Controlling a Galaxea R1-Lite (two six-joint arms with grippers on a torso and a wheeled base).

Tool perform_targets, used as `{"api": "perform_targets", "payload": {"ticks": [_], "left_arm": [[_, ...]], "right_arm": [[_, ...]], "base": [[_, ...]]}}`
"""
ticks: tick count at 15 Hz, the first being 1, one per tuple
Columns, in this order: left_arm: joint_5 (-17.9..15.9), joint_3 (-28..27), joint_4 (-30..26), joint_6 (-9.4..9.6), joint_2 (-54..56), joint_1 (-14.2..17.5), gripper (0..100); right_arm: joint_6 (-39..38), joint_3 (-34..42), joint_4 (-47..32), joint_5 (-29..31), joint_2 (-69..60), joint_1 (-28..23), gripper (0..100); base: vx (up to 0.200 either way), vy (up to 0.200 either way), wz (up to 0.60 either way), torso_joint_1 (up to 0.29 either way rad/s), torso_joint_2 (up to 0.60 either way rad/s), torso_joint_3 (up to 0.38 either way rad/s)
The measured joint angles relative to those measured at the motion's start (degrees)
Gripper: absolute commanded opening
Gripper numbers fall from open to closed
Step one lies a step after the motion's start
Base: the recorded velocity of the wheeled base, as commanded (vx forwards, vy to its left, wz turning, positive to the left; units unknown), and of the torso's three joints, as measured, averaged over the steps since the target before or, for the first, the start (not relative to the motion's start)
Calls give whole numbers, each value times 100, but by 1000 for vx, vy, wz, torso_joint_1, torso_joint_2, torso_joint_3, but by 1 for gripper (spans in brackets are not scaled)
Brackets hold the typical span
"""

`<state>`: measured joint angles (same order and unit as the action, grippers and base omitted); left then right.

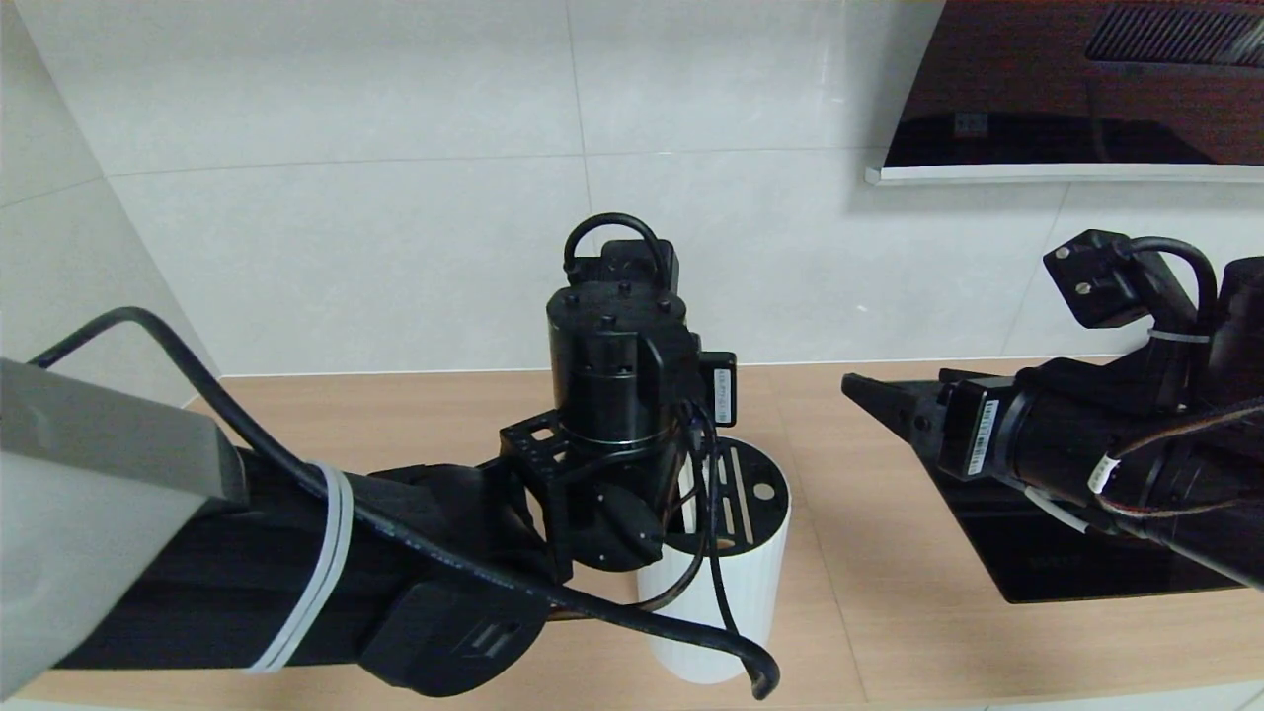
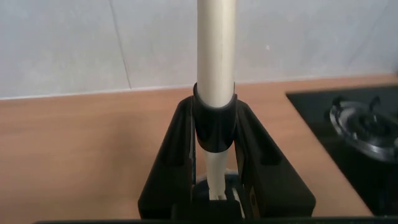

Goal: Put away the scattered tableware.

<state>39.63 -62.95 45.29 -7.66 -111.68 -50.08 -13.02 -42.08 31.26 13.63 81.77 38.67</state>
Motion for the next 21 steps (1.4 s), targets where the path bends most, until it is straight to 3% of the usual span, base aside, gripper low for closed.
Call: {"api": "perform_targets", "payload": {"ticks": [10,11,21], "left_arm": [[51,428,197,-13,-362,-143,0],[51,455,190,-13,-371,-143,100],[51,496,187,-15,-362,-146,100]], "right_arm": [[0,20,0,-2,34,0,100],[0,24,0,-2,39,-2,100],[0,35,0,-2,85,6,100]], "base": [[0,0,0,0,0,0],[0,0,0,0,0,0],[0,0,0,0,0,0]]}}
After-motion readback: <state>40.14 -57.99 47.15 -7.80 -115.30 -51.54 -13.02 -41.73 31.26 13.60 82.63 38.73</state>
